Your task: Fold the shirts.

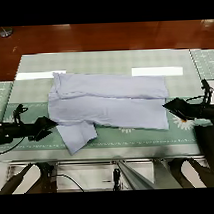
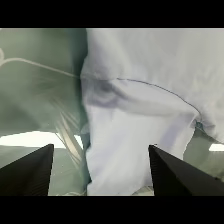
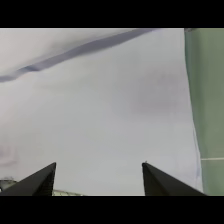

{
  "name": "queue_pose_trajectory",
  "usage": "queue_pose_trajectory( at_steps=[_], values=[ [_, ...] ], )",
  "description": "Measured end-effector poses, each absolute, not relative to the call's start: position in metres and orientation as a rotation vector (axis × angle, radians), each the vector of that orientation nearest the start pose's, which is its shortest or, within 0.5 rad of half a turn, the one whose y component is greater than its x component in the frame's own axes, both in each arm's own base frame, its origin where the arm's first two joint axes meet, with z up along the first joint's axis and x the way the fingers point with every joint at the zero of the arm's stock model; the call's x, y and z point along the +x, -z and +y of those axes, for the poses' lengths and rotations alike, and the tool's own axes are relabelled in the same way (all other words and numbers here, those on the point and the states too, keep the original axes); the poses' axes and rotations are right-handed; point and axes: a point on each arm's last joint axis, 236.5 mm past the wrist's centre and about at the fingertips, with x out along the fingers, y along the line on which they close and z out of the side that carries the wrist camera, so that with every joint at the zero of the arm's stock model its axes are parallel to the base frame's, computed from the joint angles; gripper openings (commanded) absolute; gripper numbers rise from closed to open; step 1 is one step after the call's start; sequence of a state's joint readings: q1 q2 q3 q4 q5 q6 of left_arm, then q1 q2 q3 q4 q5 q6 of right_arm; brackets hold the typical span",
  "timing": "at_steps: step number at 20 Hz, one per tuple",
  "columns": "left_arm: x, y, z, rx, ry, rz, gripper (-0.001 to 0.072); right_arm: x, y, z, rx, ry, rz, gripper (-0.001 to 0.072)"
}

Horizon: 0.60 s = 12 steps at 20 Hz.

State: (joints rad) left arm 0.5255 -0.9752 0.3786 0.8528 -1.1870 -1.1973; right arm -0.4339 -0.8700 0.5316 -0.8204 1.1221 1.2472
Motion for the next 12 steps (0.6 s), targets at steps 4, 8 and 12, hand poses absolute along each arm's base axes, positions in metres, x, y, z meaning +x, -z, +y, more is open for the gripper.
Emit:
queue_pose_trajectory(
  at_steps=[4, 8, 12],
  values=[
    [0.227, 0.092, -0.061, -0.860, 0.193, 1.371, 0.0700, 0.275, 0.021, 0.034, 0.761, -0.155, 1.143, 0.0624],
    [0.226, 0.102, -0.083, -0.808, 0.256, 1.413, 0.0125, 0.281, 0.022, 0.019, 0.775, -0.085, 1.115, 0.0624],
    [0.220, 0.109, -0.092, -0.715, 0.313, 1.446, 0.0022, 0.263, 0.032, -0.007, 0.773, 0.008, 1.175, 0.0624]
  ],
)
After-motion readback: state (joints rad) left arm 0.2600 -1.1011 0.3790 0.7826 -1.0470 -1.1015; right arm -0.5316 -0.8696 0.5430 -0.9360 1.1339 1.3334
